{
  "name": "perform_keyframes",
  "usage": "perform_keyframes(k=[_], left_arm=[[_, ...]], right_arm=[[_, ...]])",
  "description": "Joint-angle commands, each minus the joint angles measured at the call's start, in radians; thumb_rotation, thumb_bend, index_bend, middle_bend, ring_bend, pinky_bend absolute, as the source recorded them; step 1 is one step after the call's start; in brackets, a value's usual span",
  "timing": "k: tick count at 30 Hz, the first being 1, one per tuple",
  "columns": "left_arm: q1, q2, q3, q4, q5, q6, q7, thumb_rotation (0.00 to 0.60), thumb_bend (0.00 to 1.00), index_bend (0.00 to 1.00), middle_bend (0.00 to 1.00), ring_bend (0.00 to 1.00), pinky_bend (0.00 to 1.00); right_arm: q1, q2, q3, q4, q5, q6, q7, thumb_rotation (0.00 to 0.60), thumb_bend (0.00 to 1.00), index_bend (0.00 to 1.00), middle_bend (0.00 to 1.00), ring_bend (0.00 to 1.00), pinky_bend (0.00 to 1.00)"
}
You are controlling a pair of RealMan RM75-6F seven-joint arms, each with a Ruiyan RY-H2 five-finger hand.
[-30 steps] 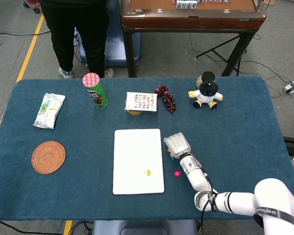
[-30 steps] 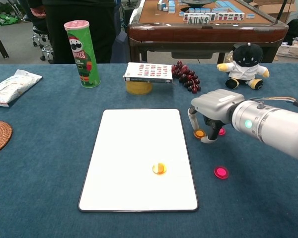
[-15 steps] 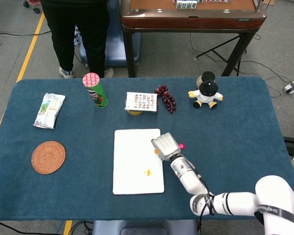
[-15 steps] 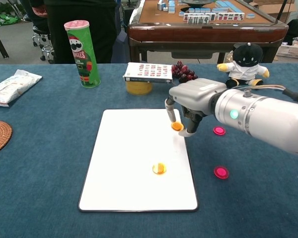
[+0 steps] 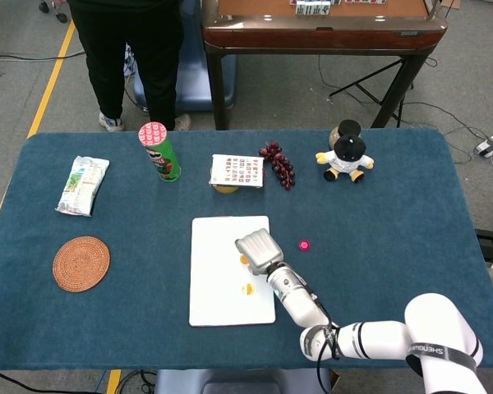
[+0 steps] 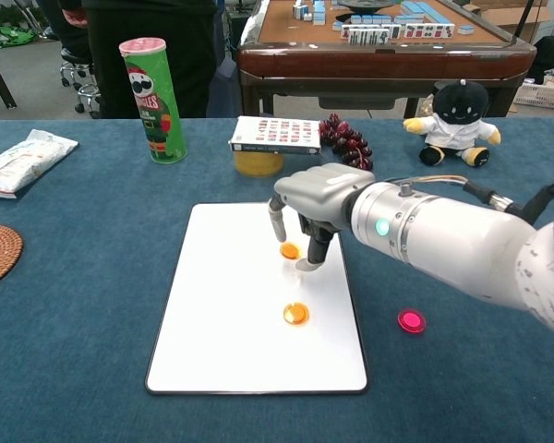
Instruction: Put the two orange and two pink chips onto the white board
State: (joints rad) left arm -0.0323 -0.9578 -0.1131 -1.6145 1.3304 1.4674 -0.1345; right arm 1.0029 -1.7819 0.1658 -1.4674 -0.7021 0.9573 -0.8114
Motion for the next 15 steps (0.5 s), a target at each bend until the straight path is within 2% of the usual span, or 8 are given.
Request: perform_keyframes(k=[1,5,8,11,15], left_arm=[[0.000,0.000,0.000,-0.001,0.001,0.002,0.000,0.600,0.32,0.44,0.48,0.45,0.59],[0.000,-0.001,0.000,0.000,0.002,0.002,0.001,0.600,0.32,0.44,0.48,0.45,0.59],[0.000,-0.001,-0.002,0.003,-0.001,0.002,0.000,0.600,0.32,0.44,0.48,0.45,0.59],[0.000,-0.002,-0.002,0.005,-0.002,0.002,0.003,0.600,0.32,0.44,0.48,0.45,0.59],[0.001,-0.004,-0.002,0.003,-0.001,0.005,0.011,0.600,0.32,0.44,0.48,0.45,0.59]], right_arm=[[0.000,0.000,0.004,0.001,-0.007,0.005,0.011,0.600,0.09,0.25,1.00,1.00,1.00],[-0.005,0.011,0.000,-0.007,-0.023,0.012,0.023,0.600,0.05,0.22,1.00,1.00,1.00],[-0.017,0.048,-0.023,-0.053,-0.037,0.021,0.016,0.600,0.09,0.22,1.00,1.00,1.00],[-0.041,0.109,-0.058,-0.131,-0.060,0.051,0.003,0.600,0.17,0.31,1.00,1.00,1.00],[-0.085,0.189,-0.116,-0.228,-0.113,0.095,0.001,0.600,0.20,0.36,1.00,1.00,1.00]])
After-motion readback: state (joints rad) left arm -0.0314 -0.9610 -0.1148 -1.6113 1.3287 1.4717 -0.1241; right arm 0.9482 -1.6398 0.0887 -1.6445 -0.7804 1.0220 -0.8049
